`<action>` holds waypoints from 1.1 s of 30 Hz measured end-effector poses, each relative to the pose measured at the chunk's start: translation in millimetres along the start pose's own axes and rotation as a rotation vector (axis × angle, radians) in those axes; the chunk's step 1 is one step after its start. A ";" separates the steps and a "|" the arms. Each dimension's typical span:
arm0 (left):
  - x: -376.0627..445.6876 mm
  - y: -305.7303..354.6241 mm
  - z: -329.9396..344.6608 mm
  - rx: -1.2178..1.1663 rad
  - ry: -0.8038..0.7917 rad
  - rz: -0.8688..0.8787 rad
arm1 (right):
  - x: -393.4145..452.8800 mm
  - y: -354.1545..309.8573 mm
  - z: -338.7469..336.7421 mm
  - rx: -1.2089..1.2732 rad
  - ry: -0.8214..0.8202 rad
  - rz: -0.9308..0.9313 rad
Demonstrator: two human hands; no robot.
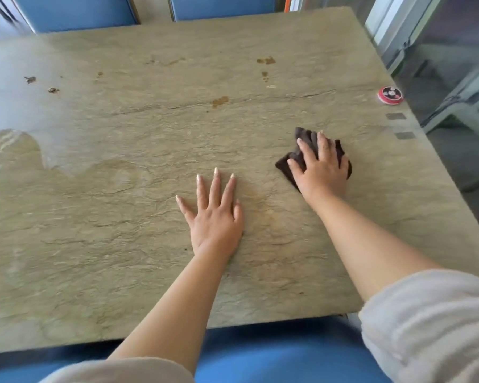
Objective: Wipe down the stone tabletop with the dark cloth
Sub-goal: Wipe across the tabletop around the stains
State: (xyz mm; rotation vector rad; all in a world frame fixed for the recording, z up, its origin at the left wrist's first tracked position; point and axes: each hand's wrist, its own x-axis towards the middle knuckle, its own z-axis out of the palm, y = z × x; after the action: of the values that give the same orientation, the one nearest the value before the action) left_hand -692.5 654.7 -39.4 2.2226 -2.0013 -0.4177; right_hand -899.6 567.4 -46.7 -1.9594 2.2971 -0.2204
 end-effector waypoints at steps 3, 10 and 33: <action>1.1 -0.1 0.6 0.017 0.003 -0.012 | -46.4 -17.2 5.7 -0.029 0.033 -0.015; 2.8 0.4 -6.4 -0.047 -0.022 -0.040 | -149.1 23.6 -21.8 -0.073 -0.236 -1.052; -19.0 74.5 20.7 0.057 -0.027 0.114 | -47.6 64.2 -15.8 0.024 0.005 -0.015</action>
State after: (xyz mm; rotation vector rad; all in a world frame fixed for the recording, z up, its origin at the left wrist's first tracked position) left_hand -771.1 666.6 -36.6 2.1317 -2.1674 -0.3845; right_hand -957.2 624.9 -43.4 -1.9680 2.2727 -0.2530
